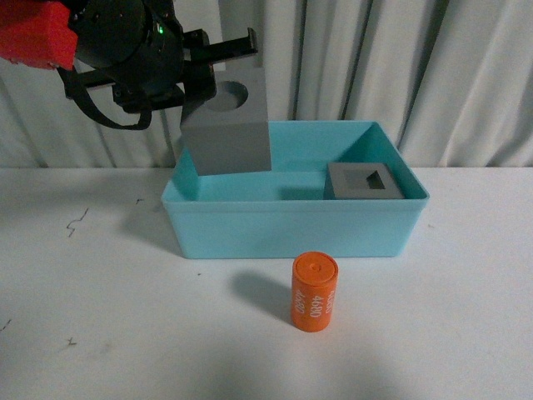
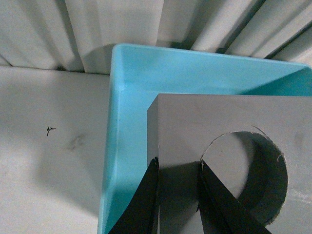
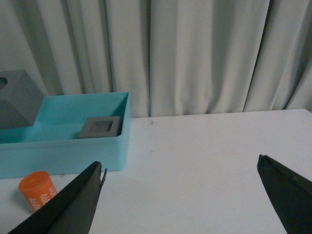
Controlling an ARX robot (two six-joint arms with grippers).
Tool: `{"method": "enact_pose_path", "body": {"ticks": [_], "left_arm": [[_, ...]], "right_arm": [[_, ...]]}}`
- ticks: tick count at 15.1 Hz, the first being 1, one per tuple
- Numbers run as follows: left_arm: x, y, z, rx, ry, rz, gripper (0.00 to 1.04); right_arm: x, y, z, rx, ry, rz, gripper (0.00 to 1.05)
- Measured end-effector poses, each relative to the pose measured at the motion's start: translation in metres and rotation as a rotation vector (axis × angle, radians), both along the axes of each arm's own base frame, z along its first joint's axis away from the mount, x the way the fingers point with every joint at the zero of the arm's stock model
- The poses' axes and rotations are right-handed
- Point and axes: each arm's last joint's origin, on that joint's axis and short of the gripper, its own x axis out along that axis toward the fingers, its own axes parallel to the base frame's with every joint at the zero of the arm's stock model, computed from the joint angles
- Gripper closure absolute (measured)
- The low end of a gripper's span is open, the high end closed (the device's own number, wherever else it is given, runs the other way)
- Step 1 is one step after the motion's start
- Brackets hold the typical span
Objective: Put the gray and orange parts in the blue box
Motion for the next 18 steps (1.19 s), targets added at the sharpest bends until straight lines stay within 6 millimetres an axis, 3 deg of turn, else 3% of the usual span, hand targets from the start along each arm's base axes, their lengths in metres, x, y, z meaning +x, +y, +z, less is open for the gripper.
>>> {"method": "enact_pose_path", "body": {"ticks": [4, 11, 12, 13, 15, 16, 17, 18], "left_arm": [[0.006, 0.002, -0.017, 0.022, 0.035, -0.005, 0.88], [0.004, 0.022, -0.042, 0.043, 0.088, 0.037, 0.87], [0.001, 0.026, -0.046, 0.044, 0.087, 0.046, 0.62], [-0.019, 0.035, -0.047, 0.031, 0.115, 0.072, 0.38], [-0.059, 0.049, -0.018, -0.085, 0.084, 0.126, 0.15], [-0.095, 0.057, 0.008, -0.181, 0.033, 0.164, 0.05], [-0.141, 0.064, 0.020, -0.282, 0.032, 0.227, 0.07], [-0.171, 0.066, 0.014, -0.321, 0.063, 0.274, 0.07]], "right_arm": [[0.000, 0.000, 0.000, 0.000, 0.000, 0.000, 0.06], [0.000, 0.000, 0.000, 0.000, 0.000, 0.000, 0.06], [0.000, 0.000, 0.000, 0.000, 0.000, 0.000, 0.06], [0.000, 0.000, 0.000, 0.000, 0.000, 0.000, 0.06], [0.000, 0.000, 0.000, 0.000, 0.000, 0.000, 0.06], [0.000, 0.000, 0.000, 0.000, 0.000, 0.000, 0.06], [0.000, 0.000, 0.000, 0.000, 0.000, 0.000, 0.06], [0.000, 0.000, 0.000, 0.000, 0.000, 0.000, 0.06]]}}
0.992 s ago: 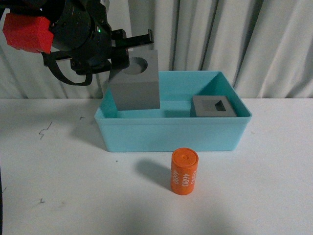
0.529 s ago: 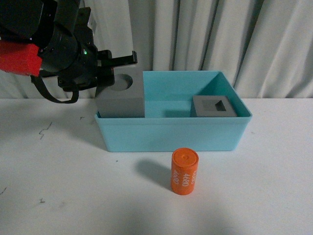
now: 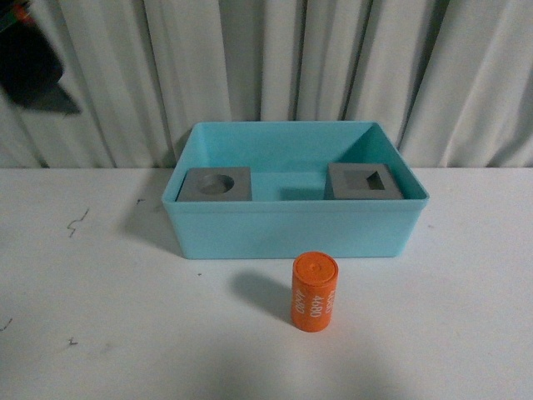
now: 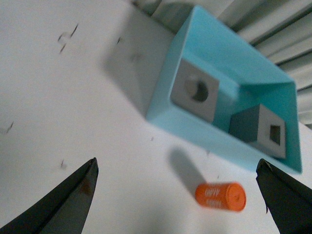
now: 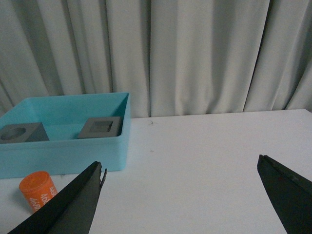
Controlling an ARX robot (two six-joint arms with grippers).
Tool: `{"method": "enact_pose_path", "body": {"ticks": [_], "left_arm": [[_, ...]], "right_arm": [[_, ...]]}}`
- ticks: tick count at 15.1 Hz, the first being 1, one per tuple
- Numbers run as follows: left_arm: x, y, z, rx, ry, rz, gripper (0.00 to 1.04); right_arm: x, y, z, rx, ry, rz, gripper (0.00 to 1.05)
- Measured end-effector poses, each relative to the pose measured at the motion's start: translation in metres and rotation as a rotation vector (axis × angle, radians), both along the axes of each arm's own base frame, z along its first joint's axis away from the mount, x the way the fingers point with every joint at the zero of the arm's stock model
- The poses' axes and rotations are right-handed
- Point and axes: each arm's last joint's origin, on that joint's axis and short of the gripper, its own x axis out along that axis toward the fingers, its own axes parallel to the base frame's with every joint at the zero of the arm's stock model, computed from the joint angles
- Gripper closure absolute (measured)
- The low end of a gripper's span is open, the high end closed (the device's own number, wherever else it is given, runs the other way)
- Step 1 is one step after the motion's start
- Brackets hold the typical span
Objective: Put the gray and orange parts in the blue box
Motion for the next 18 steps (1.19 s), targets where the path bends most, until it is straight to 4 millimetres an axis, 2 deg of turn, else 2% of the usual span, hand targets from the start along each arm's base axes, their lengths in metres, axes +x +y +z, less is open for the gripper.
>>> {"method": "enact_pose_path", "body": {"ticks": [1, 3, 5, 8, 9, 10, 11, 12, 14, 16, 18], "left_arm": [[-0.032, 0.001, -0.016, -0.023, 0.056, 0.030, 0.07], [-0.072, 0.002, -0.038, -0.022, 0.120, 0.075, 0.07], [-0.090, 0.000, -0.039, -0.066, 0.095, 0.097, 0.07], [-0.091, -0.001, -0.038, -0.116, 0.082, 0.129, 0.07], [-0.087, -0.001, -0.042, -0.128, -0.117, 0.111, 0.13], [-0.093, 0.007, -0.052, -0.056, -0.298, 0.063, 0.24], [-0.099, 0.019, -0.062, 0.096, -0.442, 0.022, 0.37], [-0.100, 0.025, -0.058, 0.212, -0.525, -0.003, 0.46], [-0.105, 0.035, -0.051, 0.444, -0.587, -0.082, 0.69], [-0.109, 0.044, -0.058, 0.538, -0.568, -0.111, 0.98], [-0.113, 0.050, -0.059, 0.555, -0.605, -0.105, 1.03]], "right_arm": [[0.000, 0.000, 0.000, 0.000, 0.000, 0.000, 0.06], [0.000, 0.000, 0.000, 0.000, 0.000, 0.000, 0.06], [0.000, 0.000, 0.000, 0.000, 0.000, 0.000, 0.06], [0.000, 0.000, 0.000, 0.000, 0.000, 0.000, 0.06], [0.000, 0.000, 0.000, 0.000, 0.000, 0.000, 0.06], [0.000, 0.000, 0.000, 0.000, 0.001, -0.002, 0.06], [0.000, 0.000, 0.000, 0.000, 0.000, -0.002, 0.06], [0.000, 0.000, 0.000, 0.000, 0.000, 0.000, 0.06], [0.000, 0.000, 0.000, 0.000, 0.000, 0.000, 0.06], [0.000, 0.000, 0.000, 0.000, 0.000, 0.000, 0.06], [0.000, 0.000, 0.000, 0.000, 0.000, 0.000, 0.06]]}}
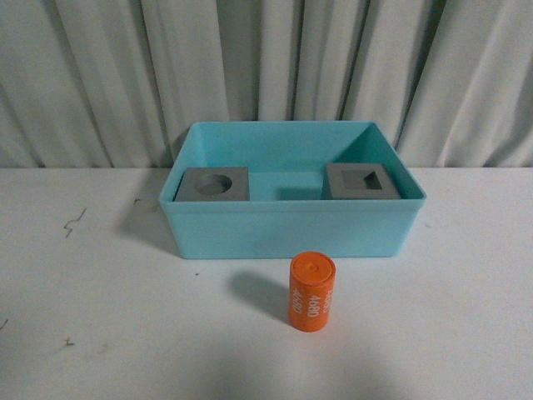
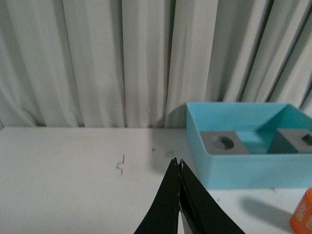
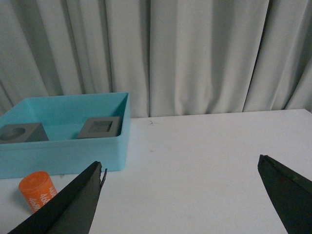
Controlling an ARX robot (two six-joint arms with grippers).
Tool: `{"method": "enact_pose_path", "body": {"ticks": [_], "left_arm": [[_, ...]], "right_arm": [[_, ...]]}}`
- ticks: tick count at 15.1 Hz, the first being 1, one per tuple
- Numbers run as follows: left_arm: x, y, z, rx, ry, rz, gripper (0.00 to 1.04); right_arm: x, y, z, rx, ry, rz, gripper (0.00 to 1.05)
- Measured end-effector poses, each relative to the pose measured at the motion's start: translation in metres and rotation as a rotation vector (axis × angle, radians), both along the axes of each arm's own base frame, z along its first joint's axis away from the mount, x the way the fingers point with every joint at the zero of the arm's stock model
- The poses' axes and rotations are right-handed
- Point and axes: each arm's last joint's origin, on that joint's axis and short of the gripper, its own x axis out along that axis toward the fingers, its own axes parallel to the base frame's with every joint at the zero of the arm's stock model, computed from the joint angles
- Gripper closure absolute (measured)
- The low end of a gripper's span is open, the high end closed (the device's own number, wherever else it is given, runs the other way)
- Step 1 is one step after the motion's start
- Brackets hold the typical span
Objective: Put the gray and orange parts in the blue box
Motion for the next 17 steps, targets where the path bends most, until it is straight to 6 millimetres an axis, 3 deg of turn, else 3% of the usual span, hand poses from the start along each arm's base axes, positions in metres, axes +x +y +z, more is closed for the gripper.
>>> {"method": "enact_pose_path", "body": {"ticks": [4, 13, 15, 17], "left_arm": [[-0.005, 0.015, -0.005, 0.006, 0.011, 0.023, 1.03], [-0.019, 0.014, -0.009, 0.007, 0.030, -0.005, 1.03], [-0.019, 0.014, -0.009, 0.007, 0.026, -0.004, 0.84], [-0.019, 0.014, -0.009, 0.006, 0.026, -0.004, 0.58]], "right_arm": [[0.000, 0.000, 0.000, 0.000, 0.000, 0.000, 0.06], [0.000, 0.000, 0.000, 0.000, 0.000, 0.001, 0.06], [0.000, 0.000, 0.000, 0.000, 0.000, 0.001, 0.06], [0.000, 0.000, 0.000, 0.001, 0.007, 0.001, 0.06]]}}
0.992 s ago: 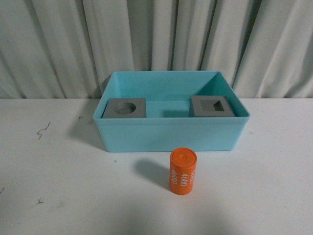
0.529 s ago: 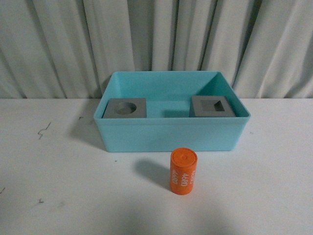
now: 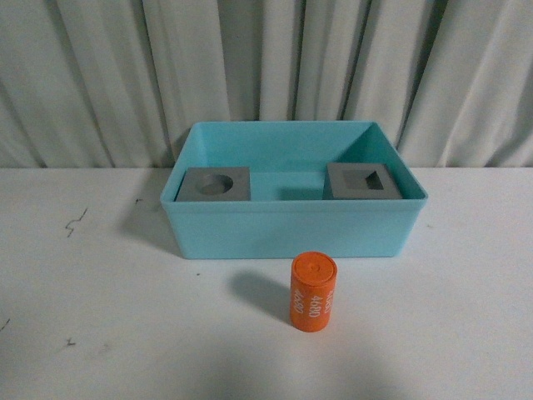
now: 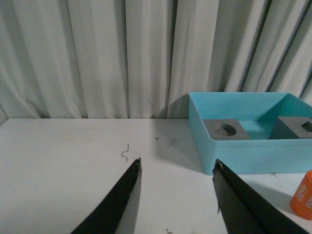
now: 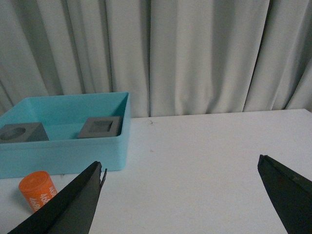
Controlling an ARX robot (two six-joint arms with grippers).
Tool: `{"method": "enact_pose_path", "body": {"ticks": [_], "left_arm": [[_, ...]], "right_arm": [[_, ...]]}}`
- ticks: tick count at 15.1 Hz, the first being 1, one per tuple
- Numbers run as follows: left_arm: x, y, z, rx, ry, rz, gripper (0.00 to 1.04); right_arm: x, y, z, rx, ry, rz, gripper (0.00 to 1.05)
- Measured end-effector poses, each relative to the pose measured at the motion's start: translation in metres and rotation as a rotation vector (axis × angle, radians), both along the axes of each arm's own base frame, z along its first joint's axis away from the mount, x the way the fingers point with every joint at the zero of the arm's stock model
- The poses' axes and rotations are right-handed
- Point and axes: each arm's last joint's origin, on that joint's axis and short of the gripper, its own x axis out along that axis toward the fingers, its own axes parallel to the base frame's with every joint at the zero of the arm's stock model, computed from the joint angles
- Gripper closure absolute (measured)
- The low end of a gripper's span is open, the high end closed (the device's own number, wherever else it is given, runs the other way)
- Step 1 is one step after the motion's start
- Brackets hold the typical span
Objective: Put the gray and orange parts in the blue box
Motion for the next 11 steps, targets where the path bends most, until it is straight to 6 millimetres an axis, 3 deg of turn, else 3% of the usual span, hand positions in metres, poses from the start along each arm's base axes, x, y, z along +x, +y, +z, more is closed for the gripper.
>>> {"method": "enact_pose_path", "body": {"ticks": [2, 4, 5, 7, 8, 11], "left_arm": [[0.000, 0.000, 0.000, 0.000, 0.000, -0.001, 0.40], [0.000, 0.000, 0.000, 0.000, 0.000, 0.000, 0.20], [0.000, 0.000, 0.000, 0.000, 0.001, 0.000, 0.08], [0.000, 0.000, 0.000, 0.001, 0.000, 0.000, 0.07], [0.000, 0.000, 0.000, 0.001, 0.000, 0.000, 0.07], [0.000, 0.000, 0.000, 0.001, 0.000, 0.000, 0.07]], "right_arm": [[0.007, -0.004, 0.002, 0.060, 0.370, -0.006, 0.06], [0.039, -0.016, 0.026, 0.088, 0.376, -0.018, 0.06], [0.066, -0.012, 0.048, 0.046, 0.325, 0.104, 0.06], [0.113, 0.006, 0.062, -0.048, 0.347, 0.304, 0.06], [0.133, 0.020, 0.054, -0.090, 0.376, 0.378, 0.06], [0.165, 0.052, 0.035, -0.150, 0.471, 0.501, 0.06]]}}
